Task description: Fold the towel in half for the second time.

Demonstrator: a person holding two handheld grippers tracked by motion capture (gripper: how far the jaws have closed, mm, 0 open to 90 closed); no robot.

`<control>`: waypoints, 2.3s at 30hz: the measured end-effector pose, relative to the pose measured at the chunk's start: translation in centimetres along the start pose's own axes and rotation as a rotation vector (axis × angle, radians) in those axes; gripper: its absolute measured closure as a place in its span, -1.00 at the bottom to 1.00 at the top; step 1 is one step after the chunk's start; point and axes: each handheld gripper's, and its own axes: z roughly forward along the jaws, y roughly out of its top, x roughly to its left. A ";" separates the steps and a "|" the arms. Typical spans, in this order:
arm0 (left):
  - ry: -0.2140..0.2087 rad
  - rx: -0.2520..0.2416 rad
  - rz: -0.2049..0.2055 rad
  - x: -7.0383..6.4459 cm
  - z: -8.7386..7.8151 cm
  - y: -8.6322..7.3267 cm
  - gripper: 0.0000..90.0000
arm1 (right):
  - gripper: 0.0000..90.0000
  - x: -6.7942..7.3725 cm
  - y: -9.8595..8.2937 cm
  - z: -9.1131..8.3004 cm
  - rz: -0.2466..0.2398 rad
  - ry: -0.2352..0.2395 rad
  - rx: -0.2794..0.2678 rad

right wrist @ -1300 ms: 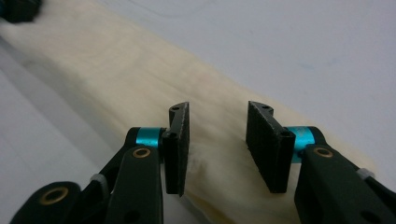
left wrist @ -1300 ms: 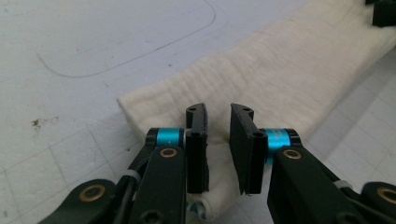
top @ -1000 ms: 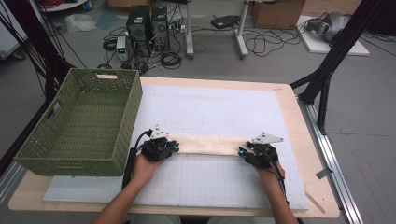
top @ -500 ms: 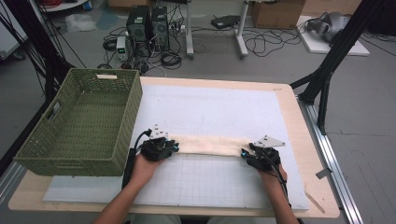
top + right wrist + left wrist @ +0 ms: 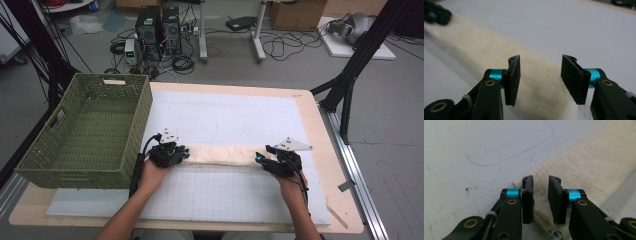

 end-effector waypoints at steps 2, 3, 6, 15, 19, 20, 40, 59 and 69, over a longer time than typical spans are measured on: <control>0.003 -0.003 0.007 0.0 -0.1 -0.2 0.64 | 0.16 0.4 0.7 1.2 -0.039 0.001 0.035; 0.002 -0.007 0.002 0.0 -0.1 -0.3 0.64 | 0.18 0.6 0.8 2.1 -0.051 -0.002 0.074; 0.001 -0.002 -0.001 0.2 -0.2 -0.3 0.65 | 0.24 0.5 0.0 4.2 -0.075 -0.025 0.196; 0.002 -0.007 0.000 0.3 -0.1 -0.4 0.70 | 0.31 -1.5 -1.5 1.8 0.024 -0.020 0.102; 0.005 -0.011 0.000 0.2 -0.1 -0.4 0.70 | 0.63 -1.6 -1.9 -0.2 -0.026 0.002 0.104; 0.005 -0.009 0.002 0.3 -0.1 -0.4 0.70 | 0.68 -1.7 -2.2 -0.4 -0.041 0.002 0.126; -0.131 -0.241 -0.061 0.6 -3.8 0.1 -0.24 | -0.23 -2.1 -2.9 -6.0 -0.014 -0.099 -0.036; -0.135 -0.307 -0.043 0.4 -5.3 -0.3 -0.62 | -0.69 -2.7 -3.8 -6.7 0.024 -0.156 -0.060; -0.131 -0.310 -0.041 0.5 -5.5 -0.2 -0.61 | -0.72 -2.8 -3.7 -6.8 0.046 -0.163 -0.071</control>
